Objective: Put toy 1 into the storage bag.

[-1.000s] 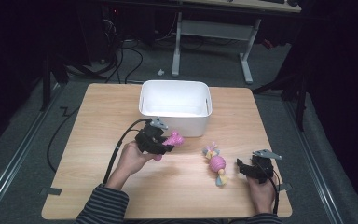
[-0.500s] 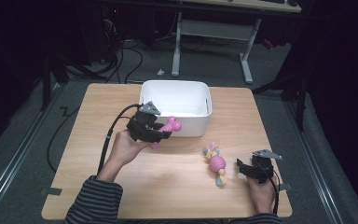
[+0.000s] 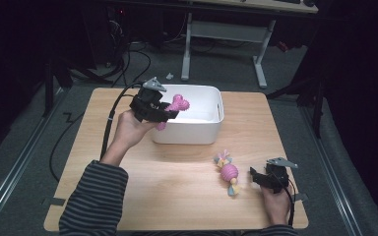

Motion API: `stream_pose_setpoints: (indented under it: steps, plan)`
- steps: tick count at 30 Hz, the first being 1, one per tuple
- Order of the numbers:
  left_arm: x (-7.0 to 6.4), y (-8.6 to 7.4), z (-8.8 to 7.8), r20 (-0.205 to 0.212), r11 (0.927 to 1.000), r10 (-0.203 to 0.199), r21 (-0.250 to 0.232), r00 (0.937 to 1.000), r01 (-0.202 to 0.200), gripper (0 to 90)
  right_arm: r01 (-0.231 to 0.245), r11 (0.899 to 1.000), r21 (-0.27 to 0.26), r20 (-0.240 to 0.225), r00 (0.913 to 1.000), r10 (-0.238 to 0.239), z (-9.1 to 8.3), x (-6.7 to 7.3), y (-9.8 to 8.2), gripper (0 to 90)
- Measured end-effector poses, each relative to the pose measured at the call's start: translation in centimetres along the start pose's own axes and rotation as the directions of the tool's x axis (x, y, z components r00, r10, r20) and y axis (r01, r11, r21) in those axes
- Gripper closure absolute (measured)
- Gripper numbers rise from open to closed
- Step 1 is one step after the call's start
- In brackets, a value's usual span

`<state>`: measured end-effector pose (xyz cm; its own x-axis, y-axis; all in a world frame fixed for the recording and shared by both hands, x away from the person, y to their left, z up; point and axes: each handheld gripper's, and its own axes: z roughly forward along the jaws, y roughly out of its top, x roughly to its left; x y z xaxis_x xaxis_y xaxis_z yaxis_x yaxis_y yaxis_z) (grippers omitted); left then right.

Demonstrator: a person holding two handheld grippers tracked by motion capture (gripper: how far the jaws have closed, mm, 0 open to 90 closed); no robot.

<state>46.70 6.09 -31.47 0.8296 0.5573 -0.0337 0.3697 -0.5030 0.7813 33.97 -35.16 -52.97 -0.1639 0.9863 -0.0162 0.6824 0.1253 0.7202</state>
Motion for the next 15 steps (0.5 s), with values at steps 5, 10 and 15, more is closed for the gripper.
stream_pose_setpoints:
  steps: [5, 10, 15]
  plan:
    - [0.5, 0.9, 1.1, -0.023, 0.9997, 0.021, 0.008, 0.9995, -0.021, 59.4, 0.000, 1.000, -0.001, -0.001, 1.0000, 0.000, 0.0, 0.0, 0.0, 29.4]
    - [1.5, 1.0, 2.4, -0.033, 1.0000, 0.003, -0.003, 0.9994, -0.003, 59.5, 0.001, 1.000, 0.000, 0.000, 1.0000, -0.001, 0.0, 0.0, 0.0, 29.4]
    - [2.4, 0.8, 3.4, -0.053, 0.9998, -0.008, 0.016, 0.9986, 0.009, 59.4, 0.001, 1.000, 0.000, 0.000, 1.0000, -0.001, 0.0, 0.0, 0.0, 29.4]
